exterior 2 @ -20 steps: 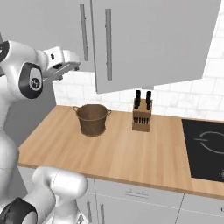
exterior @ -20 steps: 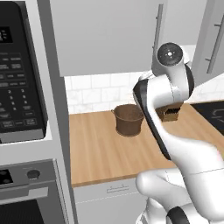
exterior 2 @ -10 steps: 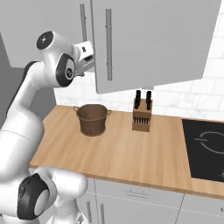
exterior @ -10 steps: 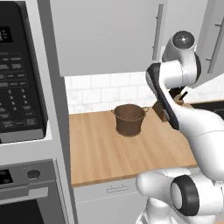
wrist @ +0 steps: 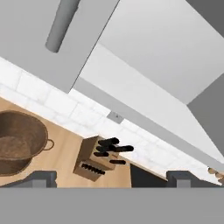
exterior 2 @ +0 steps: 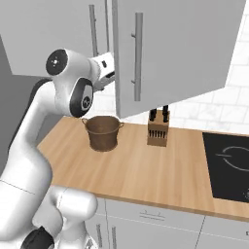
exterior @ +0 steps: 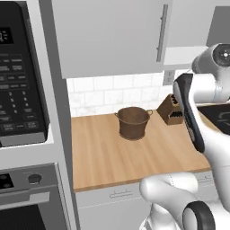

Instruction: Open the cabinet, pick up the bread from the cabinet and place it in the basket. Then move the basket to the dining counter.

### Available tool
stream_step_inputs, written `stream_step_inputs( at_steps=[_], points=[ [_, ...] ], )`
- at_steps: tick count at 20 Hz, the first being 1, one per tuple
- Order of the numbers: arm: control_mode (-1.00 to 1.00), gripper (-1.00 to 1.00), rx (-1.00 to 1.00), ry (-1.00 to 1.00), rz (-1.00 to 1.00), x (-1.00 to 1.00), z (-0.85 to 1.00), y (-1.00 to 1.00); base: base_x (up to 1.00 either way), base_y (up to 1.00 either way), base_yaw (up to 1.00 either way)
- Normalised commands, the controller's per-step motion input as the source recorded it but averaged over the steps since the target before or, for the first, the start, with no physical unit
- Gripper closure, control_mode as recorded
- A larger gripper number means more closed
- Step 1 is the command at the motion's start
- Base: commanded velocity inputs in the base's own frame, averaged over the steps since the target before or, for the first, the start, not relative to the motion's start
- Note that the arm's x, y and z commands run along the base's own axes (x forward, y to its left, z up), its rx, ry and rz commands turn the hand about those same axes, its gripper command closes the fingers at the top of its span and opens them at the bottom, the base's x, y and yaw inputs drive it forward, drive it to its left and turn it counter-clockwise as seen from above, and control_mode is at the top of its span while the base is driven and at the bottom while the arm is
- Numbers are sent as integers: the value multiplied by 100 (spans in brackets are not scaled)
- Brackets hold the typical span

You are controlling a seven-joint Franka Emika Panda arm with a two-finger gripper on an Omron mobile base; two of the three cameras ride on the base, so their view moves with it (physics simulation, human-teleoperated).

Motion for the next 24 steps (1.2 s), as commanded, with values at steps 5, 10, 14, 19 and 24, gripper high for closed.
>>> stream_step_inputs(
  at_steps=[5,10,14,19,24],
  points=[
    [-100,-100,0,0,-23,-47,0,-100,0,0,0],
    [-100,-100,0,7,-48,-22,0,-100,0,0,0],
    [-100,-100,0,3,-54,-1,0,-100,0,0,0],
    [-100,-100,0,2,-51,-3,0,-98,0,0,0],
    [-100,-100,9,-11,-6,-70,-9,34,0,0,0]
  ],
)
